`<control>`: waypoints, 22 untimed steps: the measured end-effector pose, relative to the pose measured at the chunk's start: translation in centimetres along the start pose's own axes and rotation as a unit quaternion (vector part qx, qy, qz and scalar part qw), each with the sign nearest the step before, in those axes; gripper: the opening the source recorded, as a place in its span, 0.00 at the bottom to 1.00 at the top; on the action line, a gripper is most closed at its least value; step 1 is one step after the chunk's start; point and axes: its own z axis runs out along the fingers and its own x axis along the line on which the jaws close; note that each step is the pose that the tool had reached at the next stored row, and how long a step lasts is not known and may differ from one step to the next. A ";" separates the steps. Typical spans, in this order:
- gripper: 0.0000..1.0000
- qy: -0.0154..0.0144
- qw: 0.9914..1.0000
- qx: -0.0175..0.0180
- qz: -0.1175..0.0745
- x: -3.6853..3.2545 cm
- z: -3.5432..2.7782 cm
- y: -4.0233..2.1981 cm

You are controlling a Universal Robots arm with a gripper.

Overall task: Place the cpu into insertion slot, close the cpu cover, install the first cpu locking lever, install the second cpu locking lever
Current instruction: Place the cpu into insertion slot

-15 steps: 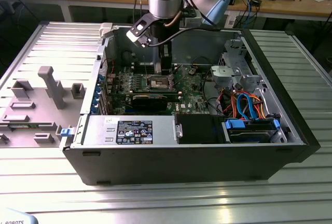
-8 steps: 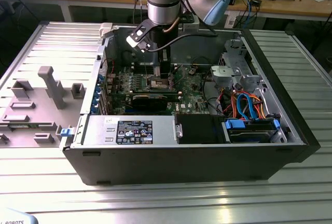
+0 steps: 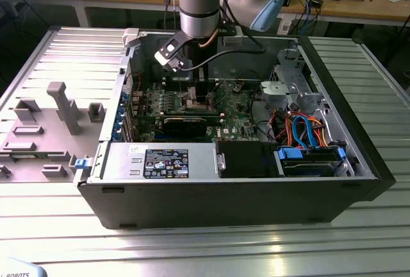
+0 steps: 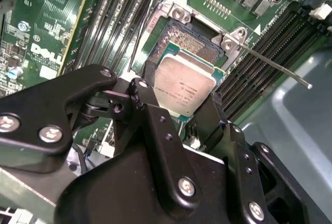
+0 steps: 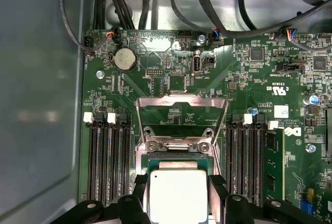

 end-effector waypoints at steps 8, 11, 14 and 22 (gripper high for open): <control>0.55 0.000 1.000 0.000 0.000 0.00 0.02 0.00; 0.55 0.000 1.000 0.000 0.000 0.02 0.27 -0.03; 0.55 0.000 1.000 0.000 0.000 0.03 0.78 -0.14; 0.55 0.000 1.000 0.000 0.000 0.02 1.89 -0.43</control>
